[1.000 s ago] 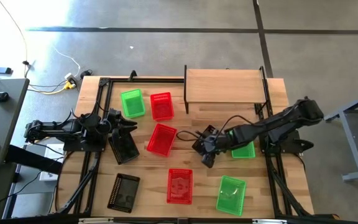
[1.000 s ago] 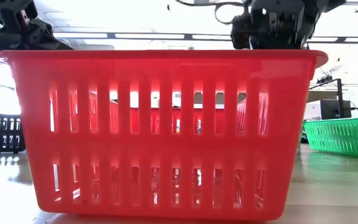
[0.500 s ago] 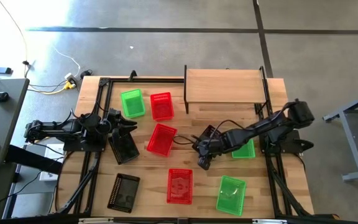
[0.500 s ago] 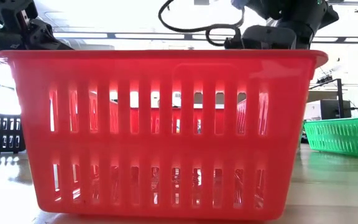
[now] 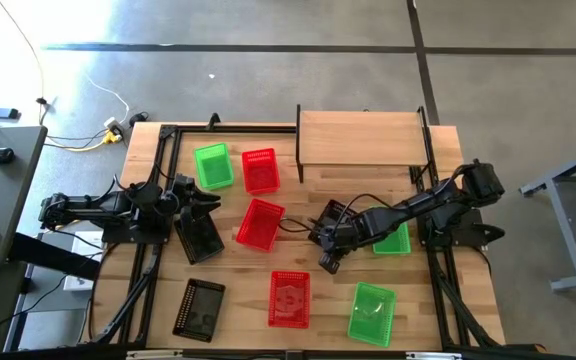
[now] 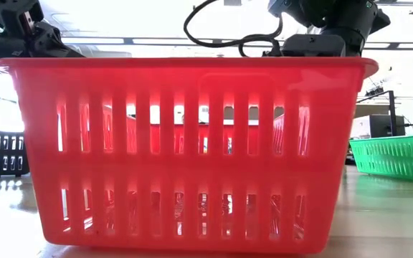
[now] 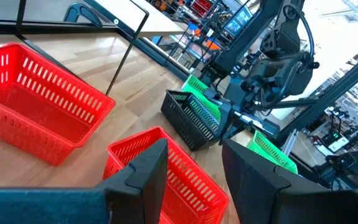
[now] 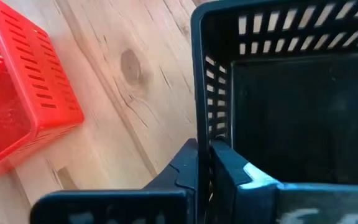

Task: Stack baskets on shelf by color
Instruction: Put the top right black bin on the shelf

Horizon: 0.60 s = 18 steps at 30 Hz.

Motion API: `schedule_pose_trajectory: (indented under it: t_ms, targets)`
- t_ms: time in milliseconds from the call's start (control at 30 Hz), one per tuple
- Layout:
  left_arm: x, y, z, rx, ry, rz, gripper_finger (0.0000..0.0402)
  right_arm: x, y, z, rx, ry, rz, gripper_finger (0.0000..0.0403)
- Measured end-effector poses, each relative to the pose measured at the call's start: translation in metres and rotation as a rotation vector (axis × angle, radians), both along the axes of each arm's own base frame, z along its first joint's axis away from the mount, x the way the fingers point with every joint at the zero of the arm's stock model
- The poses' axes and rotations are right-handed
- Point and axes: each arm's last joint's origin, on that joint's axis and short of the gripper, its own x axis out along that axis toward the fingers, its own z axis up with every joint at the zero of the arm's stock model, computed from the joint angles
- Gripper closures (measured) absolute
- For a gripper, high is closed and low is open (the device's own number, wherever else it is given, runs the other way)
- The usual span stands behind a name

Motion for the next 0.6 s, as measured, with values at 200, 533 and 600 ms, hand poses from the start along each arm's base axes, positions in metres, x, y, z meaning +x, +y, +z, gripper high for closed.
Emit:
schedule_pose_trajectory:
  t_ms: [200,533,600]
  targets:
    - [0.0,0.0,0.0,0.0,0.0,0.0,0.0259,-0.001,0.005,0.002,0.026,-0.001,0.004,0.0399]
    - [0.0,0.0,0.0,0.0,0.0,-0.001,0.0259,0.008,0.029,0.03,0.004,-0.053,0.164,0.0402]
    - [0.0,0.0,0.0,0.0,0.0,0.0,0.0259,0.009,0.032,0.036,-0.01,-0.045,0.192,0.0403]
